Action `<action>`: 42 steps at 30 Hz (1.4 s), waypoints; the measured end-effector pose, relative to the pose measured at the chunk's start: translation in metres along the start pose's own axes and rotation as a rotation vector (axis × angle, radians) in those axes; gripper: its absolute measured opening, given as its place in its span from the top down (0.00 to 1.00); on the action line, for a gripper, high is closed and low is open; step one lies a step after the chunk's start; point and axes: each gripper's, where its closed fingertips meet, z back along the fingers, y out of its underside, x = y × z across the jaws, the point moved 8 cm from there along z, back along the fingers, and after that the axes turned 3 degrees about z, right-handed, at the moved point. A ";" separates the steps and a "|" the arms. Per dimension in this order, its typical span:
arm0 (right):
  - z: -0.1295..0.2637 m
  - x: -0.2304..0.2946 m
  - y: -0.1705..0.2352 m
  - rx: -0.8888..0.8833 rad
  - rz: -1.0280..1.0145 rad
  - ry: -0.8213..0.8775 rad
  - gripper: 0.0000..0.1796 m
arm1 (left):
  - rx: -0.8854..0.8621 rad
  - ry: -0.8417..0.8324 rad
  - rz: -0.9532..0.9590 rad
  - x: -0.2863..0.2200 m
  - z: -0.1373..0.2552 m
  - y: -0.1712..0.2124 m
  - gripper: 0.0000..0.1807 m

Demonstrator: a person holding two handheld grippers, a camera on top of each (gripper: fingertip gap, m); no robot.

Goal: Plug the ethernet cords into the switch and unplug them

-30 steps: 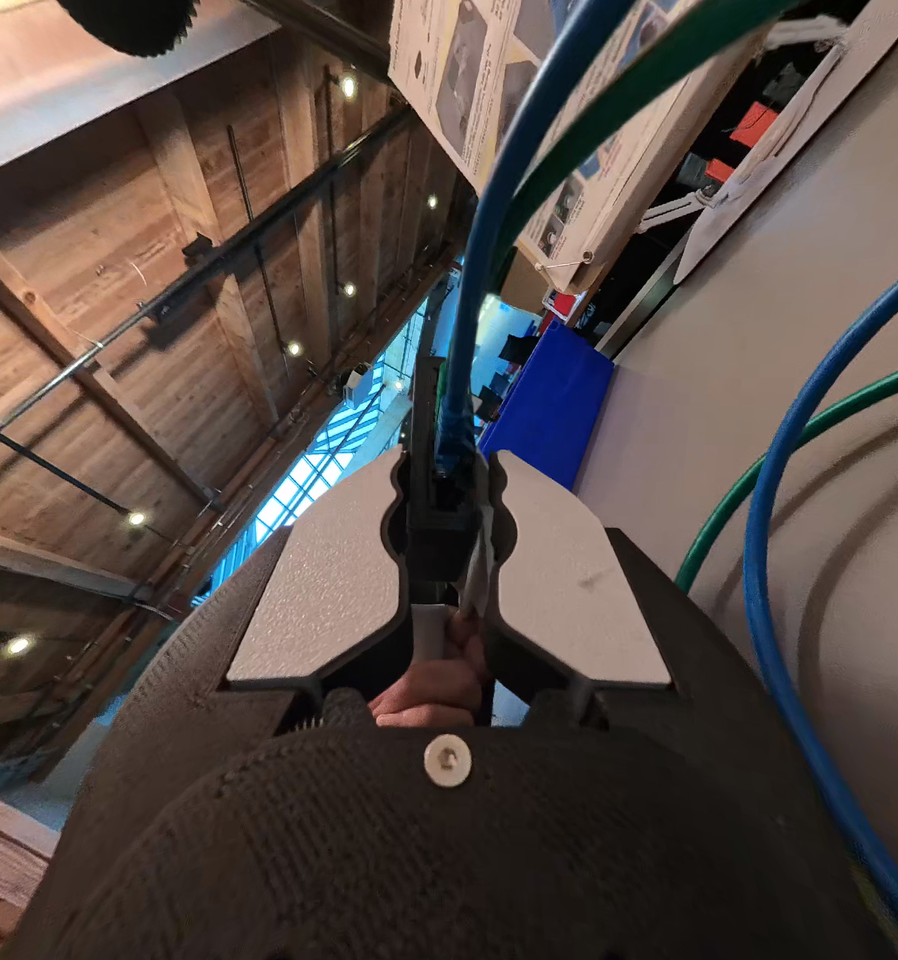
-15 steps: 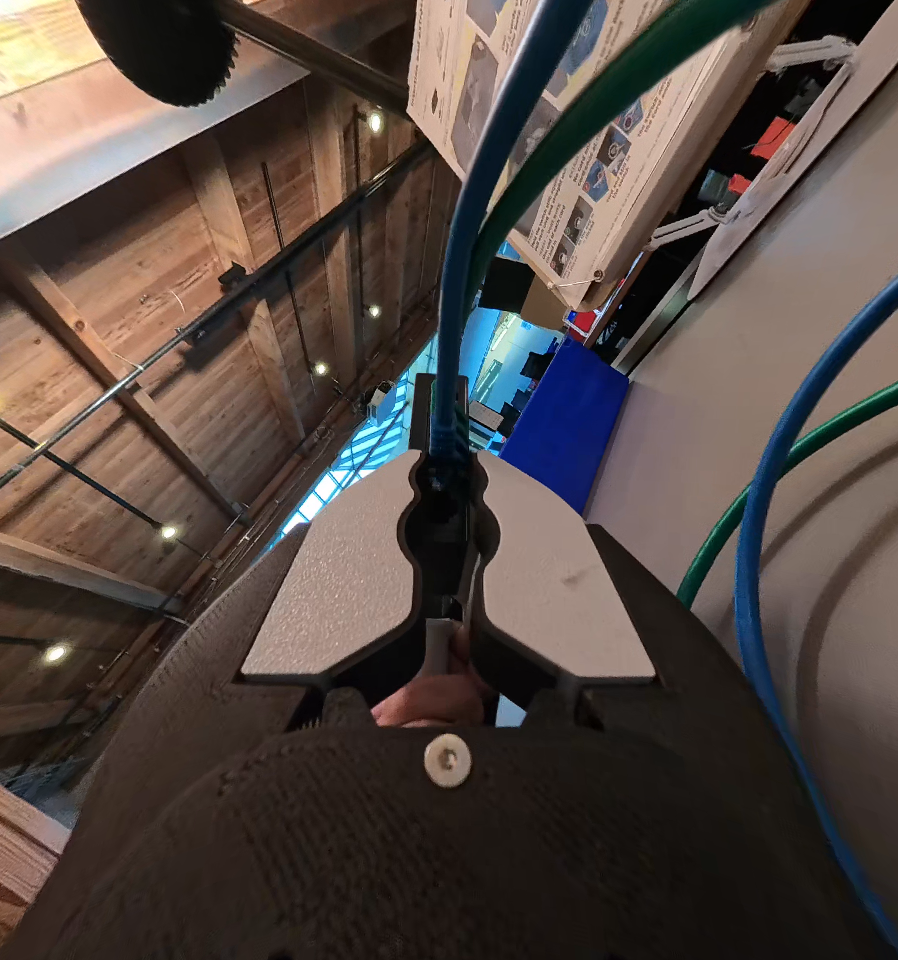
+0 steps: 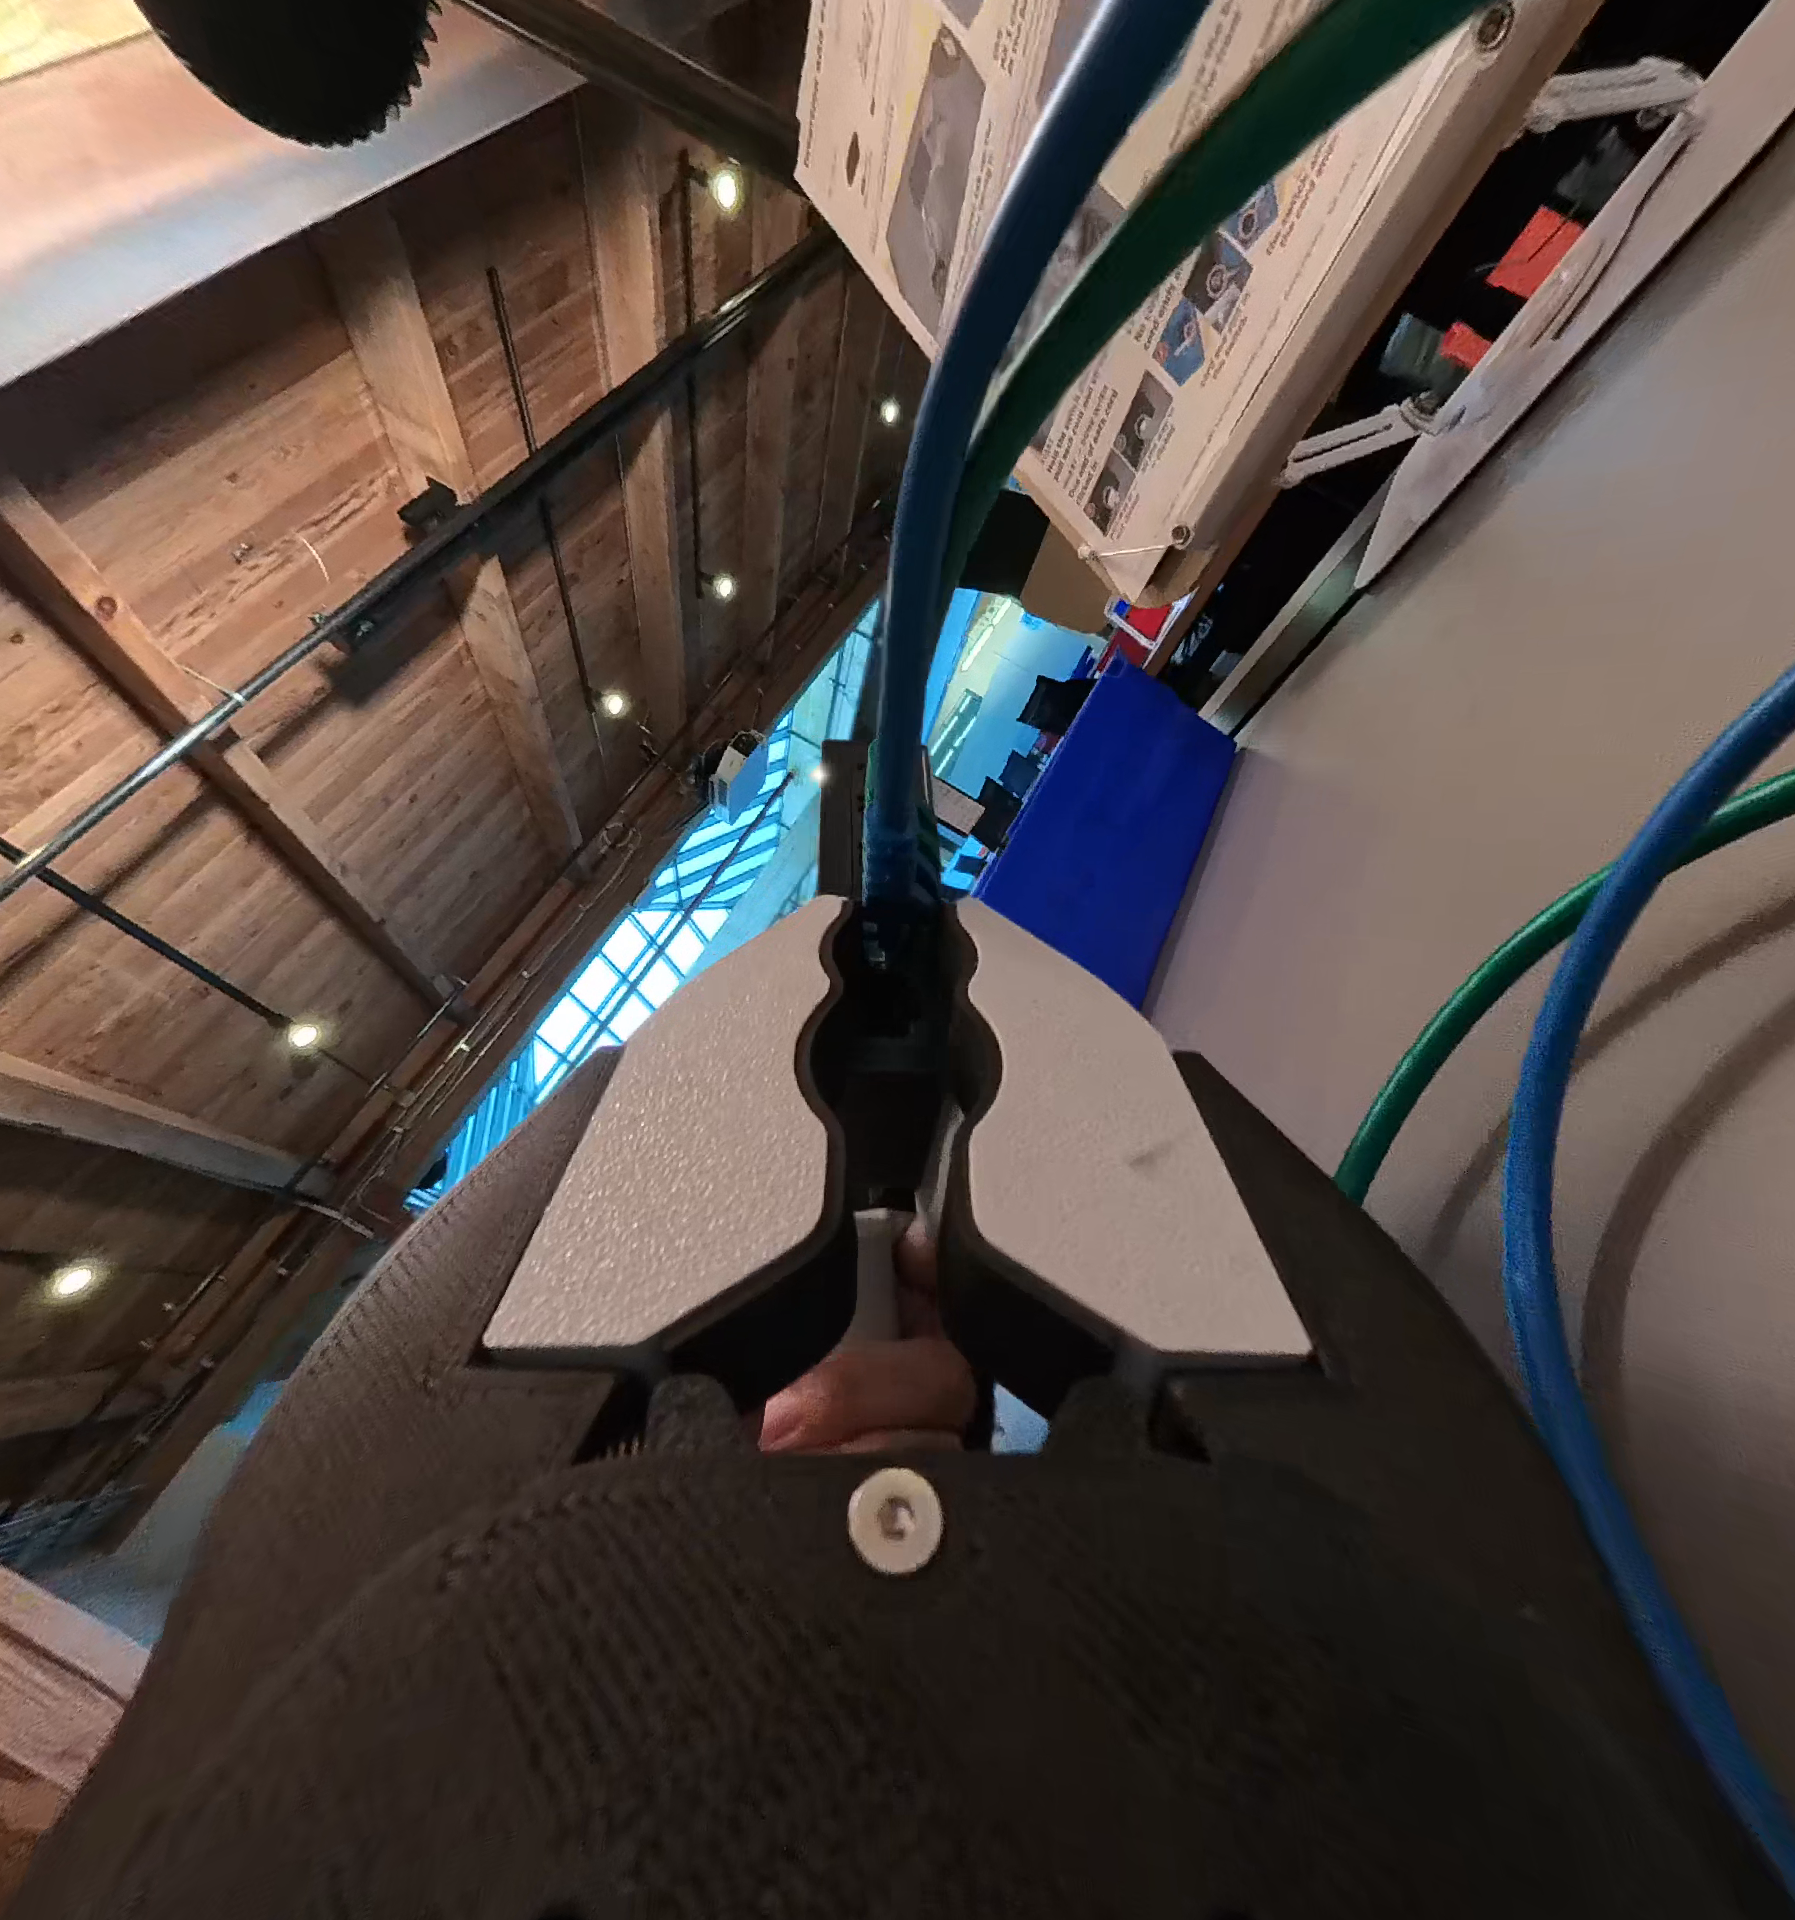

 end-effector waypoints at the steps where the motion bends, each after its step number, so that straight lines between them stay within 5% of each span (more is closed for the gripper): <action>1: 0.000 0.000 -0.001 0.004 0.005 0.000 0.92 | 0.024 -0.003 -0.013 0.001 0.000 0.000 0.85; 8: 0.001 0.000 -0.007 0.004 0.005 -0.010 0.93 | 0.184 0.023 -0.051 0.002 -0.001 0.003 0.84; 25: 0.007 -0.010 0.002 -0.068 -0.005 0.104 0.92 | 0.039 0.007 0.198 0.017 -0.002 0.014 0.85; 42: 0.007 -0.011 0.001 -0.091 0.008 0.101 0.91 | 0.041 0.001 0.158 0.016 -0.004 0.017 0.85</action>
